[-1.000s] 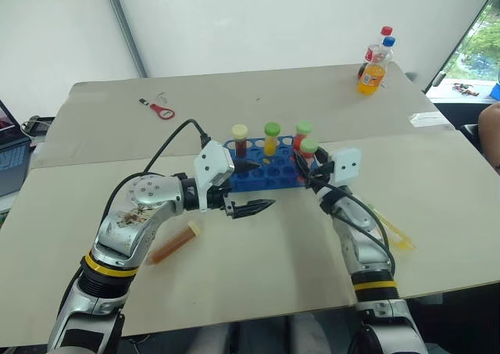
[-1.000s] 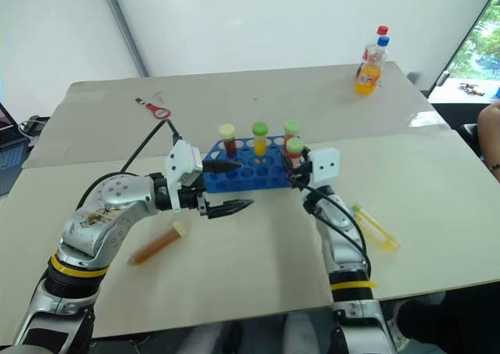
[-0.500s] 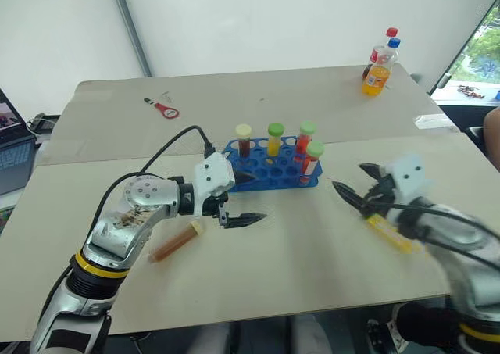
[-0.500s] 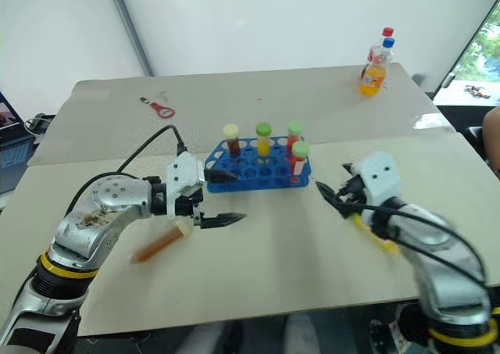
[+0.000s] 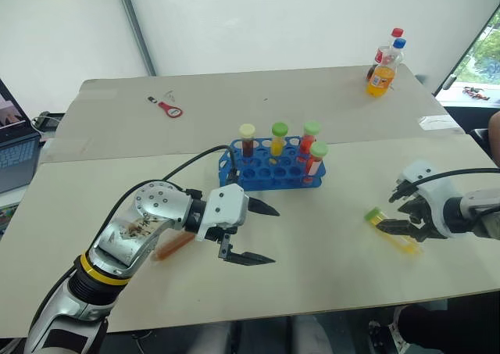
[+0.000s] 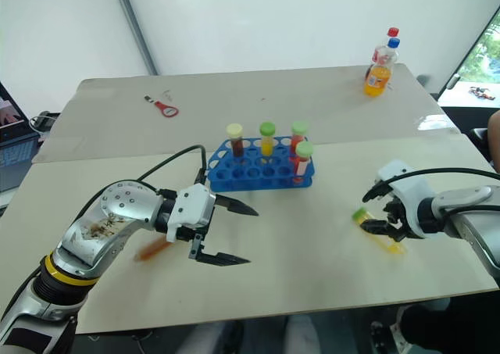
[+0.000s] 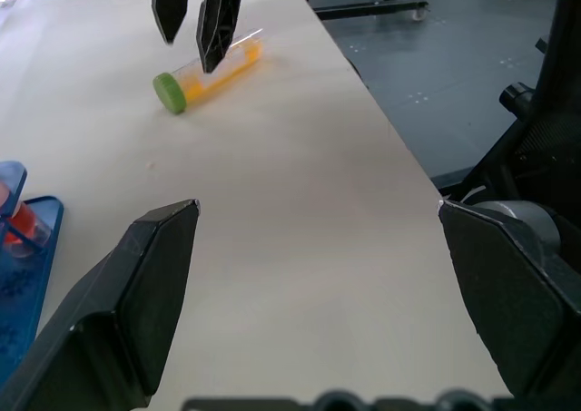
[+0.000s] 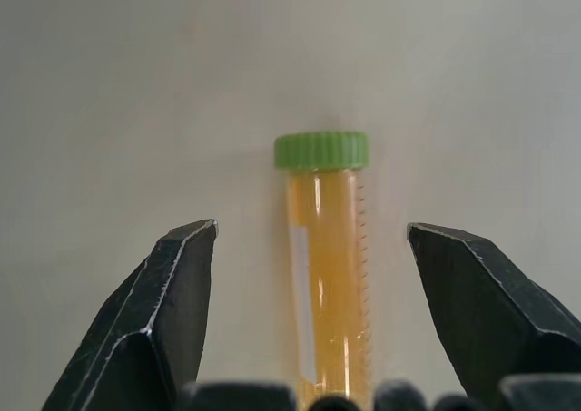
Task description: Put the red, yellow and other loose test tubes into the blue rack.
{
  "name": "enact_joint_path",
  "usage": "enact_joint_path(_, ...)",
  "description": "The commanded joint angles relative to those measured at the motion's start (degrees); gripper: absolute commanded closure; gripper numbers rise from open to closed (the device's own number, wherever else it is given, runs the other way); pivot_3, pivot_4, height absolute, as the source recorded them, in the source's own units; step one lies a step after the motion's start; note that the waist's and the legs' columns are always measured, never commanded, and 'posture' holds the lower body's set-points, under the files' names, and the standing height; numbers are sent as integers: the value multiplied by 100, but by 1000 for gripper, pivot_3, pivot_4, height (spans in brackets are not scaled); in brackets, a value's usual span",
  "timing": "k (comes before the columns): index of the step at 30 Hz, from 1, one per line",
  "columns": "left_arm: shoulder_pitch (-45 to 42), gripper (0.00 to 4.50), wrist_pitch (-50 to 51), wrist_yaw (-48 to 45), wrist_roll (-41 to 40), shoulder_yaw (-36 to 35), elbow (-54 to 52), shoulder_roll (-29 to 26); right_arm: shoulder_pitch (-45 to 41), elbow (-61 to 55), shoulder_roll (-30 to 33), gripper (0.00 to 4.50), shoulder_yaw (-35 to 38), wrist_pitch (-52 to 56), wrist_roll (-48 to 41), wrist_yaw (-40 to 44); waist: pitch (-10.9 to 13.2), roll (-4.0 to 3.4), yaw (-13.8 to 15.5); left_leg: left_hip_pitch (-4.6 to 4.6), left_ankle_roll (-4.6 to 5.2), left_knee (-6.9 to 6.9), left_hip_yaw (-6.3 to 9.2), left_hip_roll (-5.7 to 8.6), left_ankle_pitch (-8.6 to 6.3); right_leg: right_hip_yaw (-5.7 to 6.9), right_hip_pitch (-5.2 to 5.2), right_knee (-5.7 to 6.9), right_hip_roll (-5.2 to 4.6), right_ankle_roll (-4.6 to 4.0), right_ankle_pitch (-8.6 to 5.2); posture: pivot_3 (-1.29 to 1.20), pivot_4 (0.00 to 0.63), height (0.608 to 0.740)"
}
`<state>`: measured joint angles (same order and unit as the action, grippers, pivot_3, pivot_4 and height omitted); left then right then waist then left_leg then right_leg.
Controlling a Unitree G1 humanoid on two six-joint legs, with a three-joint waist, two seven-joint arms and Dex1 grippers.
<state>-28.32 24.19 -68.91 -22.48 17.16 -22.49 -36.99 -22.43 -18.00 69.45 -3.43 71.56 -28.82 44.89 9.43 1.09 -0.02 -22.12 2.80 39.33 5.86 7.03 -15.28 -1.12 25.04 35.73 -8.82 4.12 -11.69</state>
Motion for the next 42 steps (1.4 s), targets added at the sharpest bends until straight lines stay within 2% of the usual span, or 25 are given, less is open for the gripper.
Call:
enact_joint_path(1,-61,0,-122,28,33,7,-1,78,-375,395,44,769,-443,-280,324,217,0,0,4,-1,0,0,0,0,0,0,1,0,0,0,0,0,150,740)
enact_joint_path(6,3,0,-115,101,78,7,-18,119,-597,801,116,769,-1125,-671,801,592,0,0,13,-3,-20,0,1,0,12,2,5,1,0,0,0,0,150,740)
enact_joint_path(12,91,0,-67,294,112,-19,-71,175,-867,1114,-33,769,-1457,-826,1088,911,0,0,17,-10,-33,1,0,1,19,1,12,1,-1,1,0,0,150,740)
enact_joint_path(15,127,0,-41,336,83,-6,-117,192,-904,1184,-28,1572,-1585,-764,1118,1150,0,0,24,-10,-32,0,1,0,19,2,12,2,-1,1,0,0,150,740)
enact_joint_path(20,174,0,-109,312,72,-14,-85,178,-953,1240,-39,3321,-1620,-620,1145,1347,0,0,47,-10,-32,1,1,1,18,3,11,1,-1,1,0,0,150,740)
enact_joint_path(21,184,0,-136,319,96,-24,-49,172,-968,1225,-47,3536,-1599,-609,1147,1361,0,0,48,-10,-33,1,1,1,19,2,12,1,-2,1,0,0,150,740)
enact_joint_path(24,239,0,-166,370,117,-133,33,133,-1013,1044,-92,3576,-1412,-555,1082,1344,0,0,47,-10,-33,1,1,1,19,3,12,1,-2,0,0,0,150,740)
enact_joint_path(26,315,0,-189,528,124,-374,140,99,-1068,543,-296,3576,-957,-282,760,1242,0,0,36,-10,-32,1,1,1,19,2,13,2,-1,0,0,0,150,740)
enact_joint_path(30,328,0,-164,839,148,-703,390,148,-1041,-214,-1150,3577,-68,105,276,736,0,0,27,-10,-32,0,3,-5,18,4,18,8,1,-1,1,0,150,740)
enact_joint_path(32,166,0,3,1227,113,-930,582,354,-857,-692,-2420,3591,660,-155,-44,60,-5,14,56,-9,-32,2,8,-3,18,8,13,5,0,-1,1,0,150,740)
enact_joint_path(34,74,0,111,1502,145,-1093,688,447,-664,-993,-3555,3591,975,-1007,-12,-563,-8,23,69,-8,-33,2,16,-4,19,13,9,5,1,-2,2,0,150,740)
enact_joint_path(39,27,0,-5,1702,530,-1042,834,291,-654,-517,-5335,3592,746,-2897,840,-2034,-9,21,59,-12,-56,7,19,11,33,10,22,19,-6,3,7,0,150,740)
enact_joint_path(42,-86,0,140,1875,553,-1063,842,337,-691,9,-5854,3592,393,-4069,1374,-2372,-9,21,50,-10,-59,7,19,9,34,12,23,20,-2,1,10,0,150,740)
